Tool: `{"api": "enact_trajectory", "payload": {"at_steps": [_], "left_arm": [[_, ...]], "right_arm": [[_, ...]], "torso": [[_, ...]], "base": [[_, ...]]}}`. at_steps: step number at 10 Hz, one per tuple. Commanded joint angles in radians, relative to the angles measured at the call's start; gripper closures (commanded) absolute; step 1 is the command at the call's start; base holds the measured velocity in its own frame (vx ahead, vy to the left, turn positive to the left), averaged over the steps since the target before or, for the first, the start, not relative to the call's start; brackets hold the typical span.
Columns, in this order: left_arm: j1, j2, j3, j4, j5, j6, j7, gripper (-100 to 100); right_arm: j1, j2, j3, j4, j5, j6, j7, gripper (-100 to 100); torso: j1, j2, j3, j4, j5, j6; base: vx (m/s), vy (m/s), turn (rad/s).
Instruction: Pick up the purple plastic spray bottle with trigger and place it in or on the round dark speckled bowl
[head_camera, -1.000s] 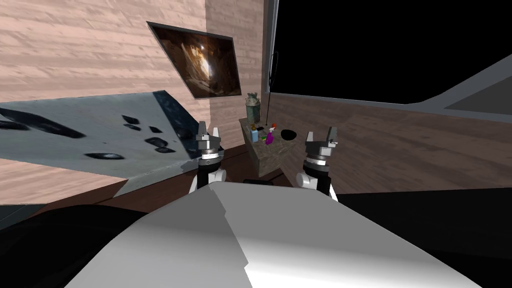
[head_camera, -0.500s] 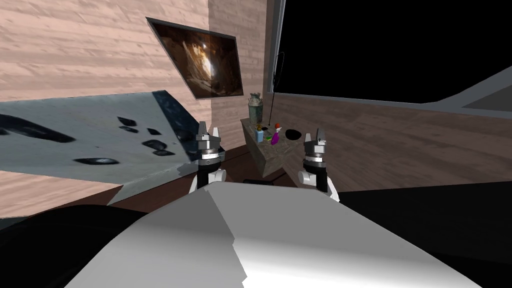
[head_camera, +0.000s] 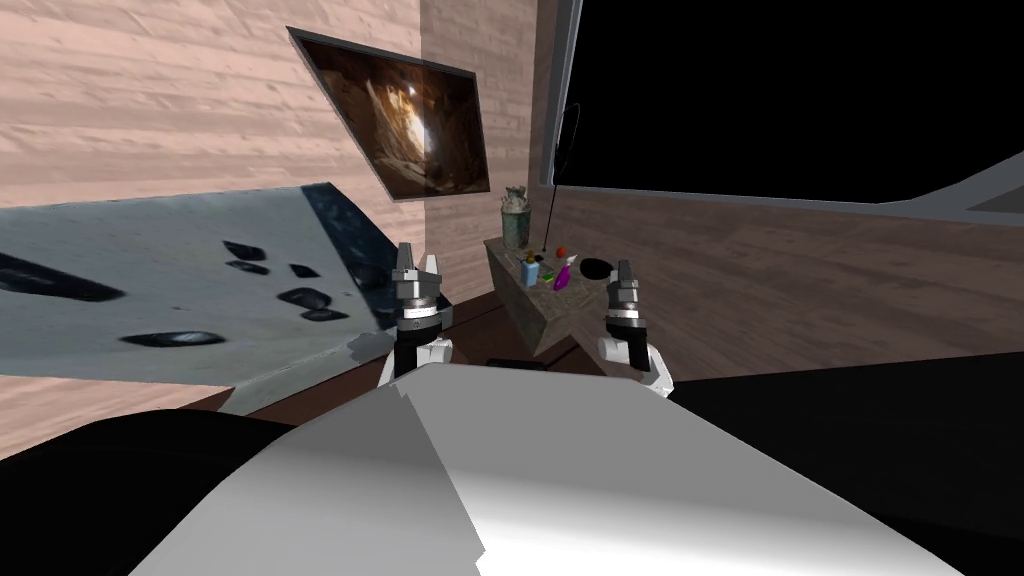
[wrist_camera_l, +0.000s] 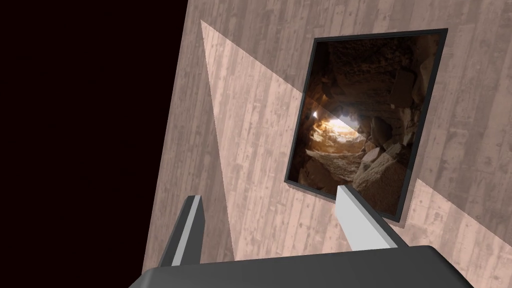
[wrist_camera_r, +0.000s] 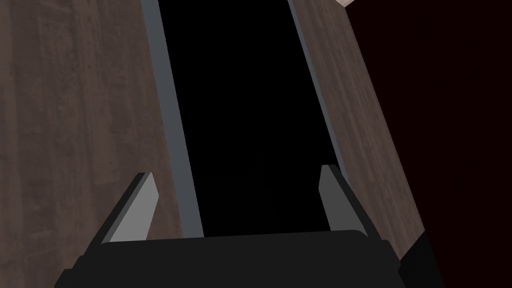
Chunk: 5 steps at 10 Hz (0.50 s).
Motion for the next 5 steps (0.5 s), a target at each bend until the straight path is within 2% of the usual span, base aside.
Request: {"api": "enact_trajectory", "payload": {"at_steps": [1, 2, 3, 4, 5], "left_arm": [[0.0, 0.0, 0.0, 0.0, 0.0, 0.0, 0.0, 0], [0.0, 0.0, 0.0, 0.0, 0.0, 0.0, 0.0, 0], [0.0, 0.0, 0.0, 0.0, 0.0, 0.0, 0.0, 0], [0.0, 0.0, 0.0, 0.0, 0.0, 0.0, 0.0, 0], [0.0, 0.0, 0.0, 0.0, 0.0, 0.0, 0.0, 0]], "right_arm": [[-0.013, -0.008, -0.013, 0.028, 0.007, 0.015, 0.026, -100], [-0.037, -0.015, -0.03, 0.064, 0.021, 0.029, 0.061, -100], [-0.037, -0.015, -0.03, 0.071, 0.021, 0.029, 0.061, -100], [-0.06, -0.024, -0.048, 0.11, 0.036, 0.045, 0.097, -100], [-0.083, -0.032, -0.066, 0.149, 0.05, 0.062, 0.127, -100]], "torso": [[0.0, 0.0, 0.0, 0.0, 0.0, 0.0], [-0.004, 0.001, 0.0, 0.0, 0.0, 0.0], [-0.003, 0.001, 0.001, 0.0, -0.001, 0.0], [-0.005, 0.001, 0.001, 0.0, -0.001, 0.0], [-0.004, 0.0, 0.0, 0.0, -0.001, 0.0]], "base": [[0.026, 0.151, -0.05], [0.01, 0.168, -0.061], [0.015, 0.14, -0.035], [0.03, 0.148, -0.048], [0.057, 0.239, -0.105]]}}
